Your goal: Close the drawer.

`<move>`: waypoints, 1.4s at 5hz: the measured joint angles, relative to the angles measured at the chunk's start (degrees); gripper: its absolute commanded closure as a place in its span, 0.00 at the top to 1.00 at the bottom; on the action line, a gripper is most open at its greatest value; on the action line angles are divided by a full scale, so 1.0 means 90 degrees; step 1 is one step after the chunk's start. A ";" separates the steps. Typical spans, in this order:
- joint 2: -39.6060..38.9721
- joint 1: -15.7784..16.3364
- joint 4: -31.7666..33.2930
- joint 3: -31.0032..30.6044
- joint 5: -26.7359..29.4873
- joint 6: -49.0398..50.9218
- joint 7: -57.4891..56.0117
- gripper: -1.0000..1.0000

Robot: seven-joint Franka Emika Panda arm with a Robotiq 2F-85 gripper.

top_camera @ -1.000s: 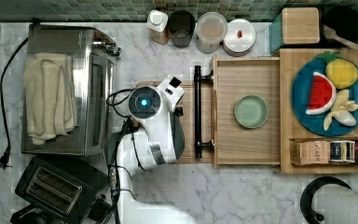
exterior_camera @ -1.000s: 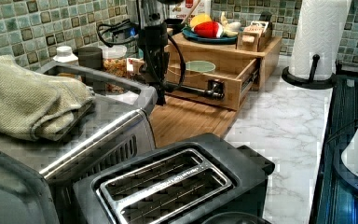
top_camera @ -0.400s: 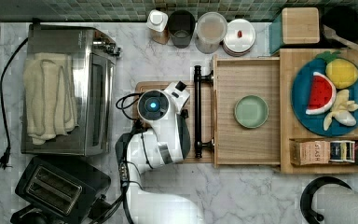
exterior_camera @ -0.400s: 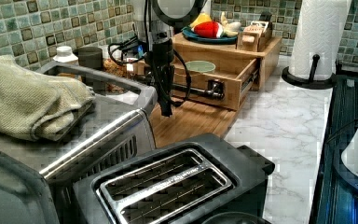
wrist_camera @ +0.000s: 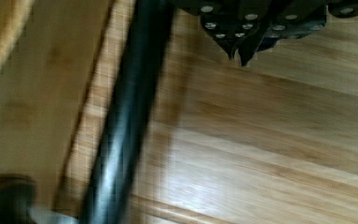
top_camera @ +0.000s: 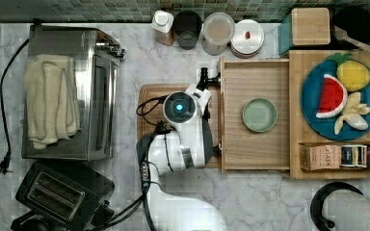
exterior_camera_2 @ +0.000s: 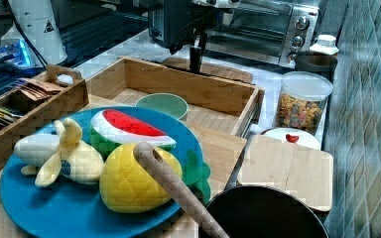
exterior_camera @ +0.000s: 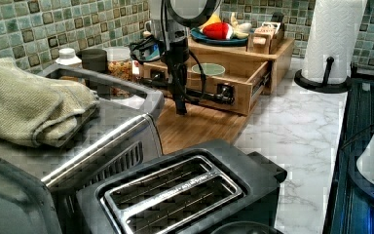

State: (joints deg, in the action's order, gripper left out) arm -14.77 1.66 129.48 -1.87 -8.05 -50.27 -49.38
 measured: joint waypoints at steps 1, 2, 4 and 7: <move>0.0030 -0.0252 0.0099 0.0020 0.0086 -0.0249 -0.0330 0.00; 0.0071 -0.0495 0.0137 0.0019 0.0346 -0.0295 -0.1128 0.00; 0.0115 -0.1078 0.0112 0.0100 0.0562 -0.0280 -0.2434 0.00; -0.0079 -0.1869 -0.0348 0.0702 0.1538 0.0096 -0.3012 0.00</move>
State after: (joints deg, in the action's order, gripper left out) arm -15.48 -15.16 126.34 4.44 5.79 -49.41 -76.49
